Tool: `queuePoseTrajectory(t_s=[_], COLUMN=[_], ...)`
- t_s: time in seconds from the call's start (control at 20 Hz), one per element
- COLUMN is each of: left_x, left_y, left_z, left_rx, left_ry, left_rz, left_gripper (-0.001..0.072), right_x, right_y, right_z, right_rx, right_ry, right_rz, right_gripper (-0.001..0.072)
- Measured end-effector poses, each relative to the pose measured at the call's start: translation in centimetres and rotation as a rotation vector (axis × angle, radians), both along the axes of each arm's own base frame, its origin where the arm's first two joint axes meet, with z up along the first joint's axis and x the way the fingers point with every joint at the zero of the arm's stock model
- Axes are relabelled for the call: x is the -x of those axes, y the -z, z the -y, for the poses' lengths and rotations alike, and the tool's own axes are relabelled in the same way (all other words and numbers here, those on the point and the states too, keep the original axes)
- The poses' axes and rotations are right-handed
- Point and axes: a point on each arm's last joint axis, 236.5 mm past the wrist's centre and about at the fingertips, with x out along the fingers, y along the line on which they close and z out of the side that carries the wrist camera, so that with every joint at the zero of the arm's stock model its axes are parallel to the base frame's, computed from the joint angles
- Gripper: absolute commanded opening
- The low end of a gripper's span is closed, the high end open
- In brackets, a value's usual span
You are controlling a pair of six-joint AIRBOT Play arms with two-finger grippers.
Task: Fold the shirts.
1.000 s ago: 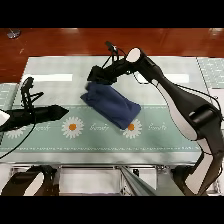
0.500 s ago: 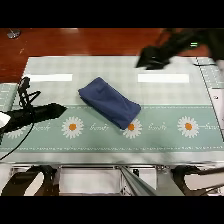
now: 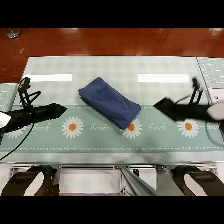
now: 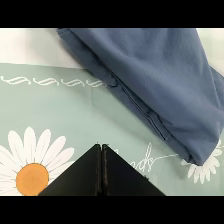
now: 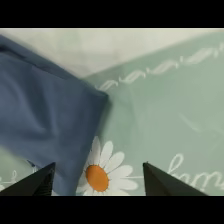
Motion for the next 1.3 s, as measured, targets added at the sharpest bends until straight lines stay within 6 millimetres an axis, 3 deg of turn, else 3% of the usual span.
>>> queuePoseTrajectory(t_s=[0.25, 0.45, 0.55, 0.6, 0.65, 0.7, 0.75, 0.85, 0.95, 1.05, 1.2, 1.3], left_x=[0.0, 0.0, 0.0, 0.0, 0.0, 0.0, 0.0, 0.0, 0.0, 0.0, 0.0, 0.0], left_y=[0.0, 0.0, 0.0, 0.0, 0.0, 0.0, 0.0, 0.0, 0.0, 0.0, 0.0, 0.0], left_z=[0.0, 0.0, 0.0, 0.0, 0.0, 0.0, 0.0, 0.0, 0.0, 0.0, 0.0, 0.0], left_rx=[0.0, 0.0, 0.0, 0.0, 0.0, 0.0, 0.0, 0.0, 0.0, 0.0, 0.0, 0.0], left_ry=[-0.001, -0.001, -0.001, -0.001, -0.001, -0.001, -0.001, -0.001, -0.001, -0.001, -0.001, -0.001], left_rz=[0.001, 0.001, 0.001, 0.001, 0.001, 0.001, 0.001, 0.001, 0.001, 0.001, 0.001, 0.001], left_gripper=[0.0032, 0.0032, 0.0032, 0.0032, 0.0032, 0.0032, 0.0032, 0.0032, 0.0032, 0.0032, 0.0032, 0.0032], right_x=[2.0, 0.4, -0.7, -1.3, -1.6, -1.9, -2.5, -4.3, -7.9, -11.2, -14.3, -15.6], right_y=[5.1, 6.8, 7.5, 7.9, 8.4, 8.7, 8.3, 6.0, 1.4, -4.5, -12.5, -17.1], right_z=[-4.7, -7.8, -9.3, -10.1, -10.9, -11.8, -12.9, -15.0, -16.3, -16.9, -15.5, -13.4], right_rx=[-0.125, -0.154, -0.164, -0.171, -0.17, -0.165, -0.175, -0.2, -0.213, -0.209, -0.142, -0.073], right_ry=[0.016, -0.025, -0.048, -0.059, -0.083, -0.12, -0.164, -0.264, -0.341, -0.41, -0.473, -0.482], right_rz=[-0.11, -0.161, -0.185, -0.198, -0.214, -0.222, -0.21, -0.15, -0.03, 0.097, 0.241, 0.307], right_gripper=[0.0634, 0.0632, 0.058, 0.0357, 0.0073, 0.002, 0.002, 0.0019, 0.0019, 0.0019, 0.0019, 0.0019])
